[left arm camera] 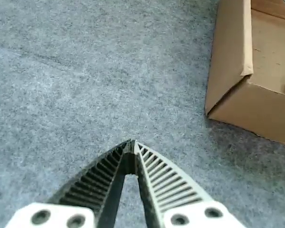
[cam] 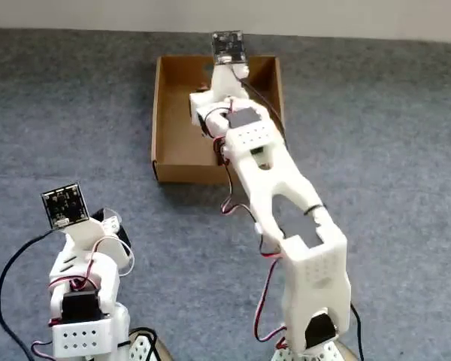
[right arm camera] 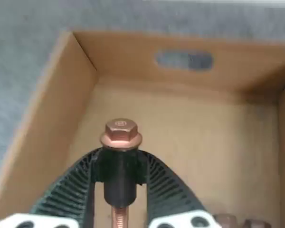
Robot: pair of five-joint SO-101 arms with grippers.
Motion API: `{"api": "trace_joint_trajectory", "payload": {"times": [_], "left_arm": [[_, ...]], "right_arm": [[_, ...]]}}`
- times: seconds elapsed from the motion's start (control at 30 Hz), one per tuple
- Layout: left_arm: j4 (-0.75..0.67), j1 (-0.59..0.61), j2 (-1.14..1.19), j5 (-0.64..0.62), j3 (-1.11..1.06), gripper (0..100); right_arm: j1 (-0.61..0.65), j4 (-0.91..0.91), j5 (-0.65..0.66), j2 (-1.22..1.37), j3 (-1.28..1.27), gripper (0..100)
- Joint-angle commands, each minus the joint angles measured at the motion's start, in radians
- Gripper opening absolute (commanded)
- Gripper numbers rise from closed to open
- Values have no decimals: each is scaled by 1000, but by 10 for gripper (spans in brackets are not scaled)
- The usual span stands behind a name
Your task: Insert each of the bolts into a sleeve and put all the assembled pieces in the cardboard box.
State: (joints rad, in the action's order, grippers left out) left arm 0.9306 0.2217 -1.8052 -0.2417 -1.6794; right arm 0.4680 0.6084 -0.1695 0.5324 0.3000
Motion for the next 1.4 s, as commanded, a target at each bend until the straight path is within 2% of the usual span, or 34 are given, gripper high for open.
{"api": "trace_joint_trajectory", "payload": {"times": [0.0, 0.27, 0.63, 0.73, 1.1, 1.17, 1.3, 1.37], "left_arm": [[3, 7, 7, 0, -18, 13], [3, 7, 7, 0, -18, 13], [3, 7, 7, 0, -18, 13], [3, 7, 7, 0, -18, 13], [3, 7, 7, 0, -18, 13], [3, 7, 7, 0, -18, 13], [3, 7, 7, 0, -18, 13], [3, 7, 7, 0, -18, 13]], "right_arm": [[41, 97, -9, 19, 82, 5], [77, 165, -12, 99, 82, 5], [8, 171, -12, 156, 74, 5], [-16, 223, -12, 154, 84, 5], [-7, 237, -12, 153, 84, 14], [-1, 249, -12, 153, 84, 61], [18, 332, -8, 153, 153, 224], [19, 386, -11, 153, 219, 238]]}}
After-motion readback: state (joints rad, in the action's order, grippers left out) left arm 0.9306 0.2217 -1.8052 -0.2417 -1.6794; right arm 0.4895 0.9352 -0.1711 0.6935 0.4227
